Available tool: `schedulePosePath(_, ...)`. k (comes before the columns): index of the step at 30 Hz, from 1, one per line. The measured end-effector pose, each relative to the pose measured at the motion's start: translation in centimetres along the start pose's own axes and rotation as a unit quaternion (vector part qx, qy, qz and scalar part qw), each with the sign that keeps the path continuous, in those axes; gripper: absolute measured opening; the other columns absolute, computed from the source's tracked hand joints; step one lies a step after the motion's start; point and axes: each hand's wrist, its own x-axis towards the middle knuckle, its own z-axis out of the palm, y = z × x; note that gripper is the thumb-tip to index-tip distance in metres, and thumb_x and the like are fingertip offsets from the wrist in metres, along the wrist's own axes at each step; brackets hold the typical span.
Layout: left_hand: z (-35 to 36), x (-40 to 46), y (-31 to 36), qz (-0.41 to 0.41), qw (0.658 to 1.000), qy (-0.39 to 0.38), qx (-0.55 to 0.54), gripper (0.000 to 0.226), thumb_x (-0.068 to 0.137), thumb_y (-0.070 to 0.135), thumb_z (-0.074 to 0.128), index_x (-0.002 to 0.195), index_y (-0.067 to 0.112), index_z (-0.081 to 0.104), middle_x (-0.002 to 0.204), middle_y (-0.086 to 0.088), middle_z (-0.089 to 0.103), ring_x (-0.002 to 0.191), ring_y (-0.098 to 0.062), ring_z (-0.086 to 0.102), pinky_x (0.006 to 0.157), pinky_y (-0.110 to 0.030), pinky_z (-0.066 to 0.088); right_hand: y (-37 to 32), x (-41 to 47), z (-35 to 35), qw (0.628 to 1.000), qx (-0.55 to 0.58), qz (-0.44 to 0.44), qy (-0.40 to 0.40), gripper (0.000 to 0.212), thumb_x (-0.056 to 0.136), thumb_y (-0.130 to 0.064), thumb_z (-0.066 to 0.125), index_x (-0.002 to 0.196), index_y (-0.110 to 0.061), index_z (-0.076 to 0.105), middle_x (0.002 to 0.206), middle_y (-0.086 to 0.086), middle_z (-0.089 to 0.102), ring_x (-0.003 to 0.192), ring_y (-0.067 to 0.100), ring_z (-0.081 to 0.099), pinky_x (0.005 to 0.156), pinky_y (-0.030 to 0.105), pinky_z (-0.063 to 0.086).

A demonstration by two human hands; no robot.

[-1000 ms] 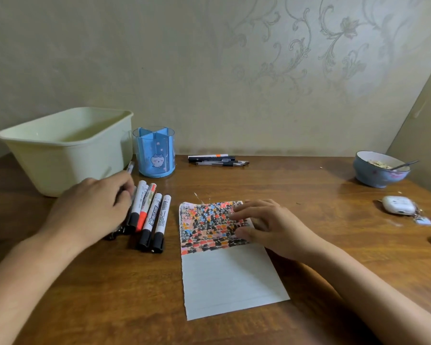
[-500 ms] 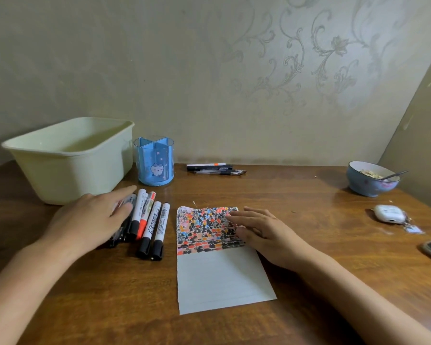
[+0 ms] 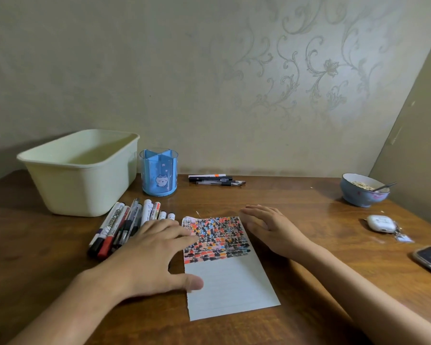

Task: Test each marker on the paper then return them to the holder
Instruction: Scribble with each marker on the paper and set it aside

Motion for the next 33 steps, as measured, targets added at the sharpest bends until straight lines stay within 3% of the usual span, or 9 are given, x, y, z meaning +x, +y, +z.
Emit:
schedulePosePath(6,0.5,0.4,-0.7,-0.006,1.000,-0.028,0.008,0.102,0.065,0.097,0.040,0.153,0.049,0.015,0.159,0.029,0.008,0.148,-0.004,-0.006,0.120,-0.036,-0.003,0.2,5.3,0.2,0.995,-0.090,0.031,-0.038,0.058,0.102,-0.037,0.049,0.156,-0.029,0.029,0.161,-0.002,0.033,0.148,0.025,0.027,0.119,0.044,0.025)
schedulePosePath(13,0.0,0.3,-1.3,-0.012,0.998,-0.050,-0.034,0.100,0.064,0.093,0.048,0.151,0.054,0.017,0.156,0.035,0.007,0.146,-0.001,-0.008,0.120,-0.038,0.000,0.3,12.3,2.6,0.988,-0.132,0.076,-0.006,0.060,0.103,-0.044,0.045,0.156,-0.024,0.026,0.160,0.005,0.035,0.147,0.029,0.031,0.119,0.044,0.026)
schedulePosePath(17,0.1,0.5,-1.6,-0.009,0.998,-0.051,-0.040,0.099,0.065,0.092,0.051,0.150,0.055,0.017,0.156,0.035,0.007,0.146,-0.002,-0.007,0.119,-0.037,-0.001,0.8,13.4,4.5,0.989,-0.121,0.058,0.055,0.050,0.106,-0.036,0.034,0.154,-0.023,0.033,0.159,0.002,0.038,0.146,0.024,0.033,0.119,0.041,0.025)
schedulePosePath(20,0.1,0.5,-1.7,-0.008,0.998,-0.052,-0.042,0.100,0.065,0.092,0.051,0.151,0.054,0.017,0.157,0.034,0.007,0.146,-0.002,-0.008,0.119,-0.037,-0.001,1.2,13.5,4.7,0.990,-0.121,0.055,0.056,0.049,0.106,-0.034,0.032,0.154,-0.024,0.034,0.159,0.000,0.038,0.148,0.022,0.031,0.121,0.040,0.023)
schedulePosePath(25,0.2,0.5,-1.9,-0.005,0.998,-0.055,-0.042,0.100,0.065,0.092,0.051,0.151,0.054,0.017,0.157,0.035,0.007,0.146,-0.002,-0.008,0.118,-0.036,-0.002,1.1,13.4,4.8,0.984,-0.133,0.054,0.101,0.047,0.103,-0.036,0.041,0.147,-0.021,0.042,0.139,0.008,0.049,0.131,0.029,0.042,0.107,0.042,0.037)
schedulePosePath(33,-0.1,0.4,-1.6,-0.008,0.997,-0.065,-0.037,0.099,0.067,0.090,0.052,0.151,0.053,0.017,0.158,0.032,0.006,0.147,-0.004,-0.009,0.119,-0.039,-0.003,0.9,12.8,4.6,0.978,-0.149,0.026,0.144,0.029,0.101,-0.040,0.051,0.125,-0.027,0.060,0.126,0.002,0.051,0.125,0.024,0.042,0.101,0.039,0.038)
